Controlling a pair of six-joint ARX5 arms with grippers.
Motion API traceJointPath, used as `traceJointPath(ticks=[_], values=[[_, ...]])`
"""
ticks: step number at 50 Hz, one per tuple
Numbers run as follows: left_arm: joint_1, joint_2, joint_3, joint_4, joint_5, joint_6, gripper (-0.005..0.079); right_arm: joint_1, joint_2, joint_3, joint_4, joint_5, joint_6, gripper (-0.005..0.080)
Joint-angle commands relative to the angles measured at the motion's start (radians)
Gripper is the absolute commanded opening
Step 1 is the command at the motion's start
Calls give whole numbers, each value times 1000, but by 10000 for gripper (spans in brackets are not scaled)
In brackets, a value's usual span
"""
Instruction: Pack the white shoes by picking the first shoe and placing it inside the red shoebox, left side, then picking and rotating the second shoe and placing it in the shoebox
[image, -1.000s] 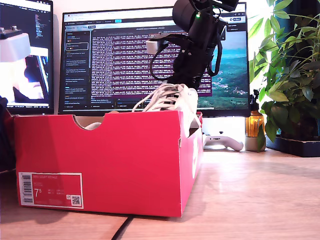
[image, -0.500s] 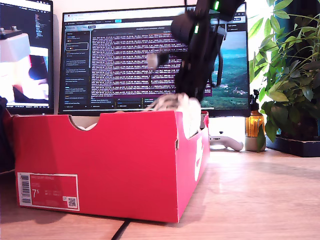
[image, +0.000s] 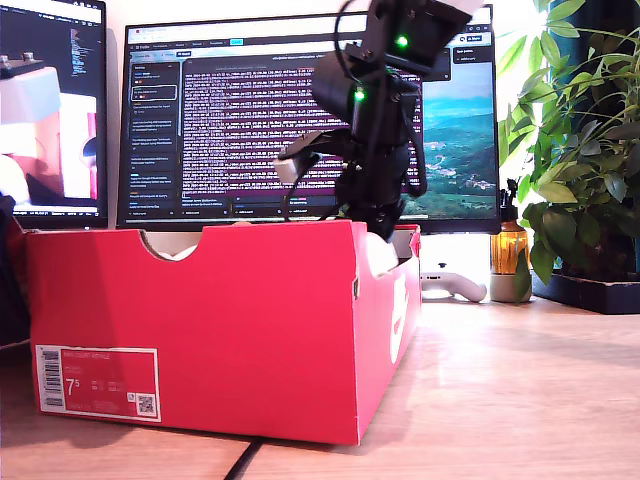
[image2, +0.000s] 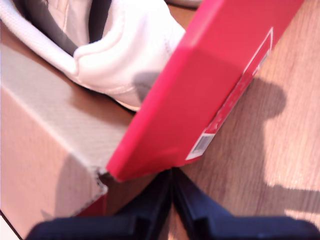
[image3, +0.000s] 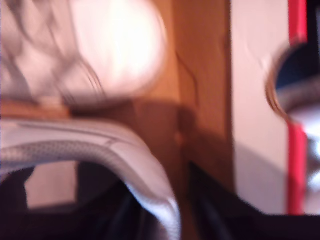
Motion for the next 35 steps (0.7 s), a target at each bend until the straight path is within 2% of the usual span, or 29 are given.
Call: traceJointPath(ticks=[1,7,18,21,24,27,35], values=[[-3,4,8,6,11,-4,-19,19,-11,70,-57,6,9,394],[-3,4,8,6,11,-4,-19,32,-11,155,-198,5,60,395],[-3,4,8,6,11,-5,-19,44,-11,307,-362,-18,371,385],[-3,4,8,6,11,-4,-19,45,-11,336,-401,-51,439,328],[-3,4,8,6,11,-4,-19,43,-11,363,-451,-104,490,180],[-3,4,8,6,11,-5,-19,37,-11,380,-493,-144,551,-13],[-3,4,8,6,30,-5,-19,24,-13,392,-599,-214,616,-13]])
